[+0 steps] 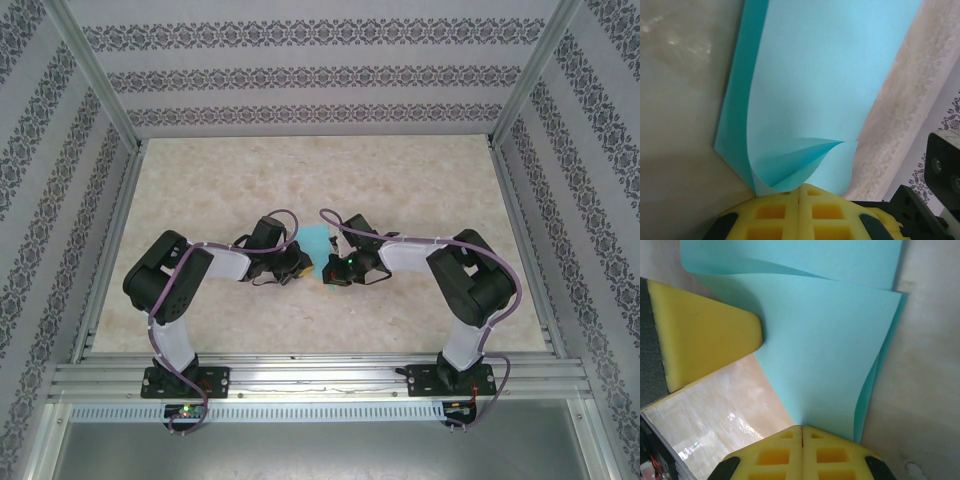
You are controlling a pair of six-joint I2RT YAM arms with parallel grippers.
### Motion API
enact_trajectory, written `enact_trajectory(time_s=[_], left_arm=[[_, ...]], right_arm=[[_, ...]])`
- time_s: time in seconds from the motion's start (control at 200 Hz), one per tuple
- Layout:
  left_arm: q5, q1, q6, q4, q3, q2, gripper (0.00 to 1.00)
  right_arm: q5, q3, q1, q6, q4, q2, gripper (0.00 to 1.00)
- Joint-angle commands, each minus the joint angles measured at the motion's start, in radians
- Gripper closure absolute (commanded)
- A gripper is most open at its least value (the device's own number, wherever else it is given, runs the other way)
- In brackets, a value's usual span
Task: Fold a paper plane with a square sheet of paper (pick it up from the middle)
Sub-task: Third fold the triangle at the center of the table.
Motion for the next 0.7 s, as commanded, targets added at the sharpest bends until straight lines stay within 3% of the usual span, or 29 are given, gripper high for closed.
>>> enact_trajectory(time_s=[0.0,0.694], left_arm=[[-0.021,-0.01,0.026,-0.081,-0.003,0.049,1.0],[-0.017,-0.008,0.021,-0.082,-0.003,0.072,1.0]], right_arm=[[0.027,-0.033,-0.011,0.007,-0.038,-0.022,1.0],[0.016,-0.149,-0.033,-0.034,-0.078,-0.104,1.0]])
